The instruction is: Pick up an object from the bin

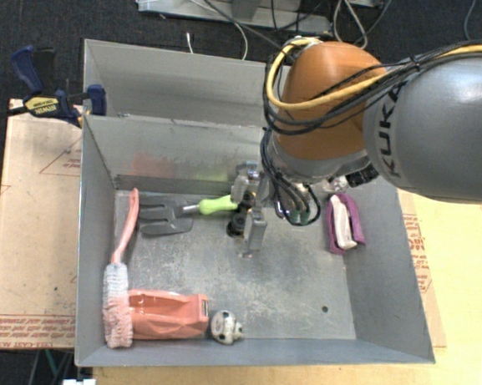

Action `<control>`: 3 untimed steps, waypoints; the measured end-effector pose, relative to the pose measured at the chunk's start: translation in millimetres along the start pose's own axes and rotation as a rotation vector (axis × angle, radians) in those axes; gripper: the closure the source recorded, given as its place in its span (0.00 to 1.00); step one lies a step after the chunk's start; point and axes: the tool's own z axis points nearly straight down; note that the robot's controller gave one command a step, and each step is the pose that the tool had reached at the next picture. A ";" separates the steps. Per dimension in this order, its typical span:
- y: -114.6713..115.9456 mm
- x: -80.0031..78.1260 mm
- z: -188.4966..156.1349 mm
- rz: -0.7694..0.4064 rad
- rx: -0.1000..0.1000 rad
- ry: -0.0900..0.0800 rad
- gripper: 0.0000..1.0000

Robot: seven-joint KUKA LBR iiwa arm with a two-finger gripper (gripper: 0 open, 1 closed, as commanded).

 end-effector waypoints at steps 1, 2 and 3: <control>-0.8 -1.4 -4.9 0.003 -0.001 -0.008 0.00; 4.6 -51.0 145.3 0.013 -0.002 -0.010 0.00; 23.8 -57.4 76.6 -0.016 -0.004 -0.025 0.00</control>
Offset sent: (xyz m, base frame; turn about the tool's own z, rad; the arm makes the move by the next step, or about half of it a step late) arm 0.0478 0.0046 -0.1448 0.0138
